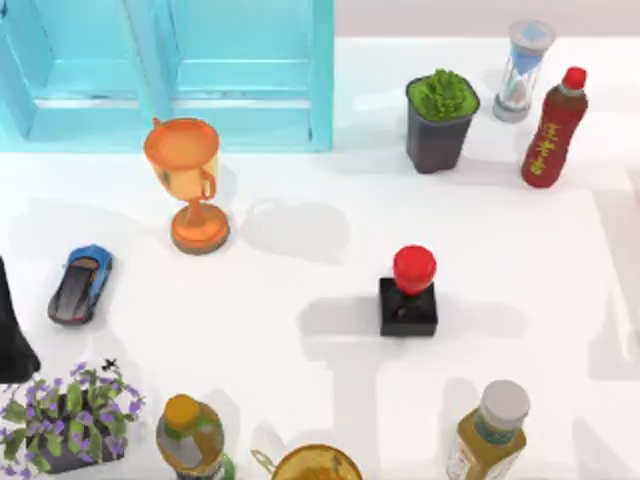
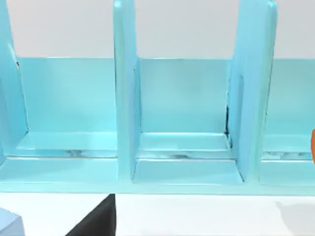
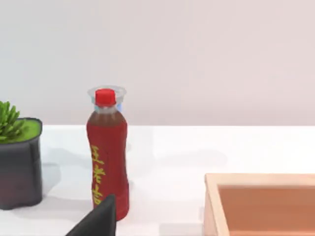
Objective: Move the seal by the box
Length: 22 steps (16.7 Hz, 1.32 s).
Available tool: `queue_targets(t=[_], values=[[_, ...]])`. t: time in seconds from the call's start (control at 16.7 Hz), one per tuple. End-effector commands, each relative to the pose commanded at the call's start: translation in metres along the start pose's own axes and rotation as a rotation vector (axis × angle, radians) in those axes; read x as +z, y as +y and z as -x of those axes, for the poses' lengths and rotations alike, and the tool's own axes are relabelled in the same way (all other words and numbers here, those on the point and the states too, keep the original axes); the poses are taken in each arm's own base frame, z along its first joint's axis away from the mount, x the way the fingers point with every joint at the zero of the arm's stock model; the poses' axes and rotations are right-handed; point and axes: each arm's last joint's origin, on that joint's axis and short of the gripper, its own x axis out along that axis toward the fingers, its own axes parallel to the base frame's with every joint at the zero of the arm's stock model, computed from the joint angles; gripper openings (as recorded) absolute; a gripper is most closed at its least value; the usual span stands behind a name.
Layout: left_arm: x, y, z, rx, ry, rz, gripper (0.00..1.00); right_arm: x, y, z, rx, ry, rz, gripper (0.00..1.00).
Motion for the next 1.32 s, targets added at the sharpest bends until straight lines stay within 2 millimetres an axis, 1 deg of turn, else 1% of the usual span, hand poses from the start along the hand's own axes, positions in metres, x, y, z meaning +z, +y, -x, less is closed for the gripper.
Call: queue_targets(t=[0.18, 0.3, 0.48, 0.66, 0.84, 1.02, 1.14, 1.32], values=[[0.0, 0.0, 0.0, 0.0, 0.0, 0.0, 1.0, 0.002, 0.0, 0.0, 0.002, 0.007, -0.003, 1.0], [0.0, 0.0, 0.0, 0.0, 0.0, 0.0, 1.0, 0.01, 0.002, -0.001, 0.014, 0.044, -0.021, 1.0], [0.0, 0.0, 0.0, 0.0, 0.0, 0.0, 1.0, 0.035, 0.006, -0.005, 0.047, 0.154, -0.066, 1.0], [0.0, 0.0, 0.0, 0.0, 0.0, 0.0, 1.0, 0.069, 0.015, -0.02, 0.087, 0.323, -0.122, 1.0], [0.0, 0.0, 0.0, 0.0, 0.0, 0.0, 1.0, 0.105, 0.031, -0.048, 0.122, 0.535, -0.171, 1.0], [0.0, 0.0, 0.0, 0.0, 0.0, 0.0, 1.0, 0.133, 0.057, -0.089, 0.14, 0.768, -0.198, 1.0], [0.0, 0.0, 0.0, 0.0, 0.0, 0.0, 1.0, 0.145, 0.081, -0.12, 0.139, 0.923, -0.199, 1.0], [0.0, 0.0, 0.0, 0.0, 0.0, 0.0, 1.0, 0.147, 0.125, -0.164, 0.121, 1.138, -0.175, 1.0]])
